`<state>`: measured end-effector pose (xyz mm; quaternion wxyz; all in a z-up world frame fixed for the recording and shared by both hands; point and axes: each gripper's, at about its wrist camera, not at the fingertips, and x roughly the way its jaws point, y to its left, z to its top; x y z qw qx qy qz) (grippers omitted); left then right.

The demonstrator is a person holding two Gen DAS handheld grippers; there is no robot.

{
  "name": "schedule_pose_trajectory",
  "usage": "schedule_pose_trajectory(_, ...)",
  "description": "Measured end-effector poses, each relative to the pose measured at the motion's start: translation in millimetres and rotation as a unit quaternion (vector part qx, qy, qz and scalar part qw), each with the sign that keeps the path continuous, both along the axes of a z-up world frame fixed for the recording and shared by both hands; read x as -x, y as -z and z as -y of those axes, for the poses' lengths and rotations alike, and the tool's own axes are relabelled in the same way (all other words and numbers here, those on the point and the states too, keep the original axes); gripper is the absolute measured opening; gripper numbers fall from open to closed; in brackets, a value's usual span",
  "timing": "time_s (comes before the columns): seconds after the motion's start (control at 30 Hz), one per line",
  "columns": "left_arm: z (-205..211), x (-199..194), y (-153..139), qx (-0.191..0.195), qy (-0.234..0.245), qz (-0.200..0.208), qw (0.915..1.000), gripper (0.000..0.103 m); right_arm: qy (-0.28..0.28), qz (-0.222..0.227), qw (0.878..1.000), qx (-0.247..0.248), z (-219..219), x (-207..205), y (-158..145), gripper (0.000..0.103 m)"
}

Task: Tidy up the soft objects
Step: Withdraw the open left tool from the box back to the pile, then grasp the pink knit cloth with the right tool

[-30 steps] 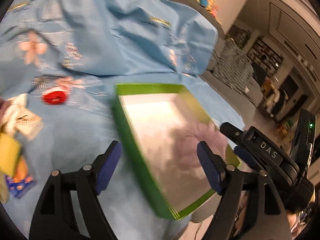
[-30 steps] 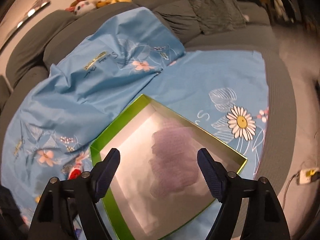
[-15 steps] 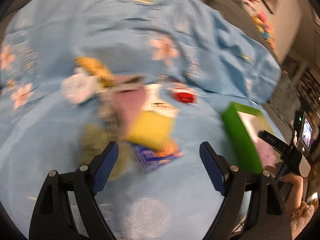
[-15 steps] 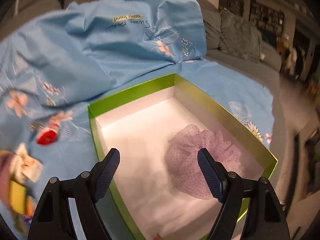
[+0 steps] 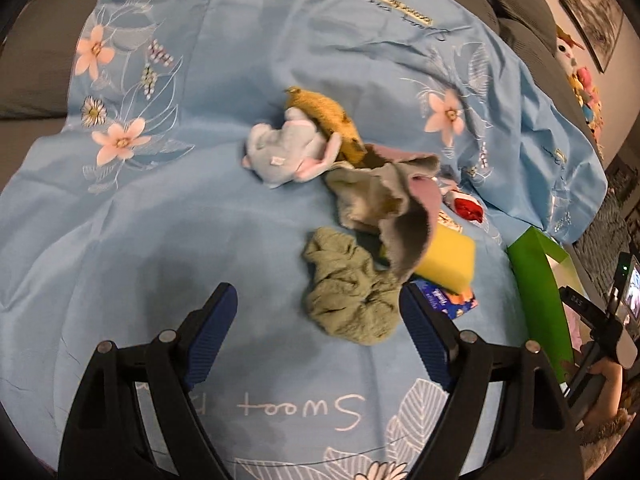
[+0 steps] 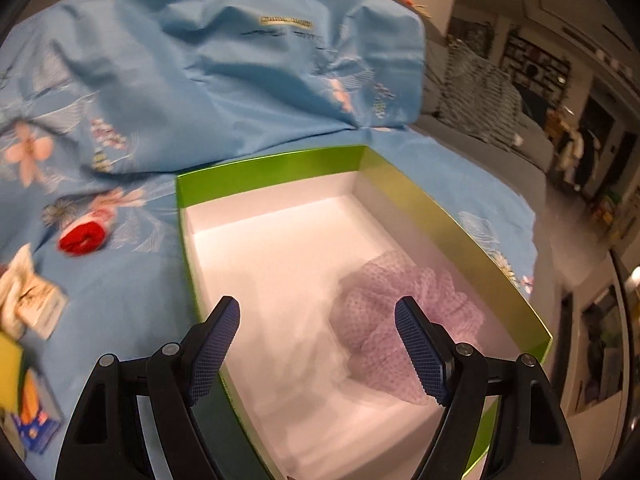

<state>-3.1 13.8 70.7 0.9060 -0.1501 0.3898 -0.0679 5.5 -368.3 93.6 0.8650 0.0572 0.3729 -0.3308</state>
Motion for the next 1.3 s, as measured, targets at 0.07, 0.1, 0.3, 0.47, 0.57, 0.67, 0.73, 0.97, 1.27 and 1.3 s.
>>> schedule_pose_trajectory(0.07, -6, -1, 6, 0.007, -0.006, -0.006, 0.9999, 0.082, -0.019, -0.002, 1.000, 0.004, -10, -1, 0, 0.081)
schedule_pose_trajectory(0.1, -8, 0, 8, 0.010, -0.008, -0.008, 0.9999, 0.082, -0.025, -0.004, 1.000, 0.008, -14, -2, 0, 0.081)
schedule_pose_trajectory(0.3, -22, 1, 15, 0.036, -0.017, -0.021, 0.9990, 0.082, -0.057, -0.008, 0.997, 0.045, -46, -6, -5, 0.081)
schedule_pose_trajectory(0.47, -31, 4, 16, 0.045, -0.029, -0.028, 0.9981, 0.083, -0.117, 0.033, 0.989, 0.080, -91, 7, -37, 0.081)
schedule_pose_trajectory(0.57, -36, 5, 16, 0.030, -0.042, -0.029, 0.9982, 0.083, -0.211, 0.064, 0.975, 0.014, -127, 8, -49, 0.089)
schedule_pose_trajectory(0.67, -43, 6, 17, 0.032, -0.053, -0.032, 0.9976, 0.083, -0.324, 0.046, 0.936, -0.131, -164, -18, -38, 0.091)
schedule_pose_trajectory(0.73, -47, 6, 16, 0.038, -0.058, -0.032, 0.9971, 0.083, -0.365, 0.030, 0.912, -0.182, -186, -37, -28, 0.091)
schedule_pose_trajectory(0.97, -55, 14, 14, 0.018, -0.062, -0.031, 0.9974, 0.083, -0.359, 0.007, 0.924, -0.129, -233, -91, -1, 0.085)
schedule_pose_trajectory(1.27, -70, 17, 11, 0.037, -0.072, -0.026, 0.9964, 0.083, -0.357, 0.043, 0.911, -0.202, -206, -71, -11, 0.011)
schedule_pose_trajectory(1.3, -71, 18, 11, 0.038, -0.073, -0.025, 0.9963, 0.083, -0.364, 0.051, 0.905, -0.212, -206, -64, -19, 0.011)
